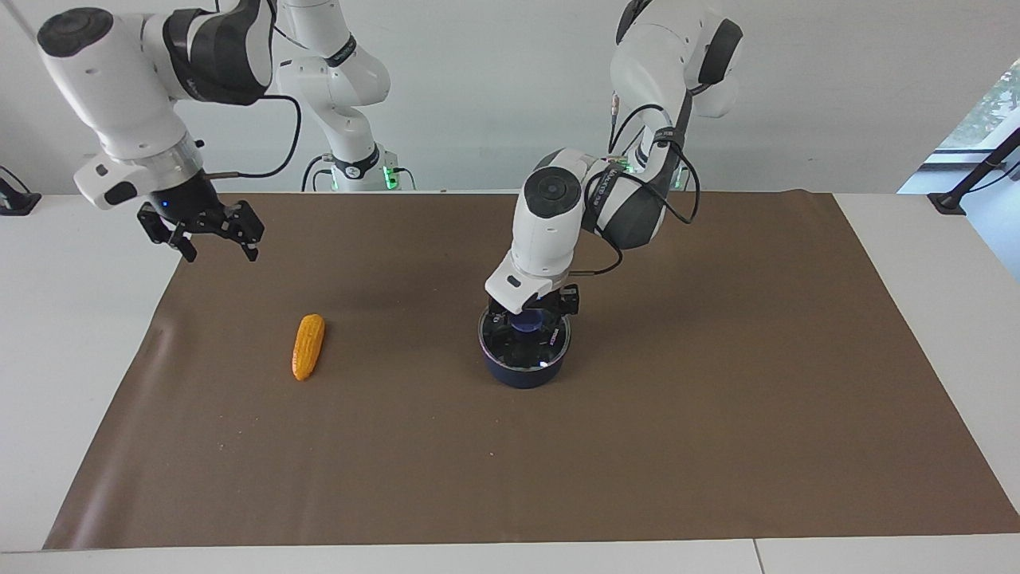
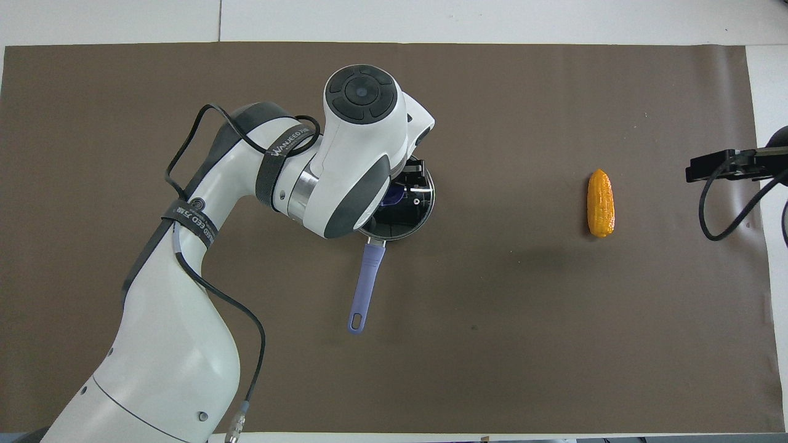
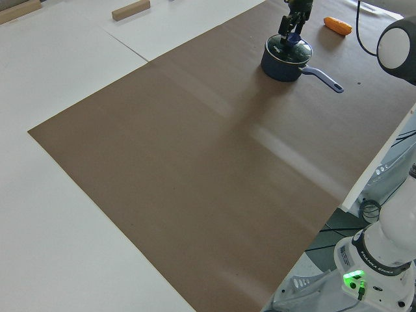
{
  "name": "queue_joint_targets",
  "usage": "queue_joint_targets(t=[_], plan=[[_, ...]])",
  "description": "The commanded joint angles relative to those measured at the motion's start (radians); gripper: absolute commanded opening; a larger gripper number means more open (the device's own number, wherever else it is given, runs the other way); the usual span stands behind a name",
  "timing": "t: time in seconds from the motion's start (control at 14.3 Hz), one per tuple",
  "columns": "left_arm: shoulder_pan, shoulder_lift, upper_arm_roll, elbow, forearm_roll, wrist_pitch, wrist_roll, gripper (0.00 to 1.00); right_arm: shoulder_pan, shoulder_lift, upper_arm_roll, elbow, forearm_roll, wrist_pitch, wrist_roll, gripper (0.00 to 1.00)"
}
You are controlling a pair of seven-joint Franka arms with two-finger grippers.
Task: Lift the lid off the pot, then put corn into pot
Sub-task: 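Reach the left gripper to the lid knob while the right gripper reaches the corn, then grasp the lid knob with the left gripper while the right gripper grasps the corn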
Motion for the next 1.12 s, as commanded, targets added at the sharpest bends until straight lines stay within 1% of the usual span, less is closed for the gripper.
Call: queue_joint_targets(t=[0.0, 0.14, 0.21, 0.28, 0.35, 0.63, 0.77, 0.91, 1.05], plan=[[-0.017, 0.011, 0.015, 0.01, 0.02, 0.02, 0.001, 1.0, -0.01, 0.093, 0.005, -0.034, 0.02, 0.122, -0.026, 1.0], [-0.017, 0.011, 0.015, 0.01, 0.03, 0.026, 0.01, 1.0, -0.009, 0.128, 0.006, -0.109, 0.021, 0.245, -0.024, 1.0], [-0.018, 0.011, 0.013, 0.01, 0.051, 0.027, 0.017, 1.0, -0.007, 0.129, 0.006, -0.152, 0.035, 0.288, -0.018, 1.0], [-0.025, 0.009, 0.013, 0.002, 0.053, 0.03, 0.017, 1.0, 0.023, 0.129, 0.005, -0.199, 0.065, 0.346, 0.006, 1.0], [-0.031, 0.009, 0.013, -0.001, 0.054, 0.032, 0.017, 1.0, 0.039, 0.138, 0.005, -0.206, 0.07, 0.369, 0.02, 1.0], [-0.038, 0.011, 0.013, -0.004, 0.054, 0.041, 0.017, 0.99, 0.042, 0.207, 0.005, -0.2, 0.072, 0.435, 0.023, 1.0], [-0.042, 0.009, 0.013, -0.011, 0.054, 0.05, 0.017, 0.96, 0.045, 0.239, 0.005, -0.203, 0.073, 0.469, 0.02, 1.0], [-0.042, 0.009, 0.013, -0.013, 0.054, 0.049, 0.017, 0.95, 0.044, 0.263, 0.005, -0.206, 0.088, 0.471, 0.019, 1.0], [-0.042, 0.009, 0.013, -0.013, 0.054, 0.044, 0.017, 0.86, 0.048, 0.27, 0.006, -0.22, 0.095, 0.471, 0.017, 1.0]])
